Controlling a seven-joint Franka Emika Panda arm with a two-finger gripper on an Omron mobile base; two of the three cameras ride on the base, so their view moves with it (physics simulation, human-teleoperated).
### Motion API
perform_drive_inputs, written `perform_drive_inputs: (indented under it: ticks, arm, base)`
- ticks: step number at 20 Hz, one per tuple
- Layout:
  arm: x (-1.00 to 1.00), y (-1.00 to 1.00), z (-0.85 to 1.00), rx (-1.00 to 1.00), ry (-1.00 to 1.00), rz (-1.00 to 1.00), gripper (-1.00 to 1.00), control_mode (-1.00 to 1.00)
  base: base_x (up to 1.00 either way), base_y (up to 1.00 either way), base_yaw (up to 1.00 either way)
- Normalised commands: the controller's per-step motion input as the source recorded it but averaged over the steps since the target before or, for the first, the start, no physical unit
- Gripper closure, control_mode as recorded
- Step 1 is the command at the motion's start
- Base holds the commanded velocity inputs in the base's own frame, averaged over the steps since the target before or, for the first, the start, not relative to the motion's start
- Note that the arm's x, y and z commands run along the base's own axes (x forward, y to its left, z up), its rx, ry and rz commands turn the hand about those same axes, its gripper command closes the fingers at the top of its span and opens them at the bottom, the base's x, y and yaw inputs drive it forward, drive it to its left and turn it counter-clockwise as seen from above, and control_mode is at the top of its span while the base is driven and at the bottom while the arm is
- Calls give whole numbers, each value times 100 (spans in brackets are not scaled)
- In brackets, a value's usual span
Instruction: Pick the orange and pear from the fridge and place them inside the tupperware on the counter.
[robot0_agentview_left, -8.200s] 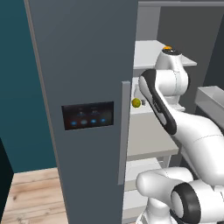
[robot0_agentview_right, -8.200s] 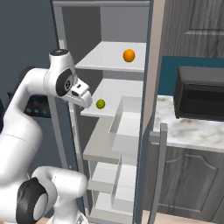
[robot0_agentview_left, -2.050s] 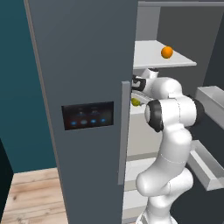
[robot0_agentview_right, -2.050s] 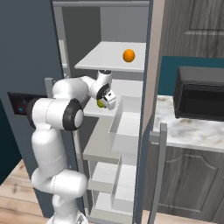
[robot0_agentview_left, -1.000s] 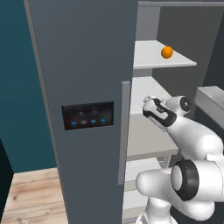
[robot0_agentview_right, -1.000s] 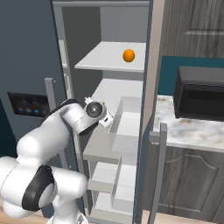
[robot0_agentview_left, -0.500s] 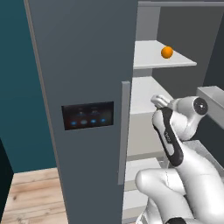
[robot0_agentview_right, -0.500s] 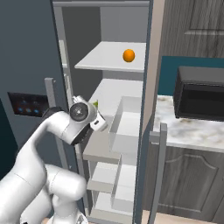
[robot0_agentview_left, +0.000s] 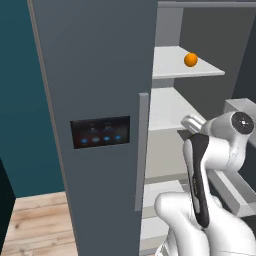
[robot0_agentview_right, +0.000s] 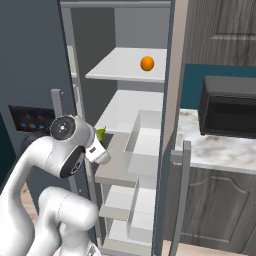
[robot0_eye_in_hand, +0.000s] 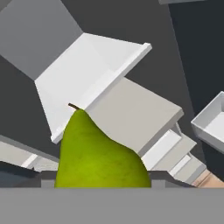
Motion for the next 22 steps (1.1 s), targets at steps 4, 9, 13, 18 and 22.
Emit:
perform_drive_inputs:
  ticks: [4,9,13,18,22]
  arm:
    - [-82,1,40,0,8,0,100,-100]
    - [-60,5,52,-3,20,0,100,-100]
    - [-52,19,46,-7,42,0,100,-100]
    - [-47,23,25,-9,41,2,100,-100]
    - [-12,6,0,-2,9,2,100,100]
  base:
    - [0,0,0]
    - [0,0,0]
    - [0,0,0]
    - [0,0,0]
    - [-55,23,12]
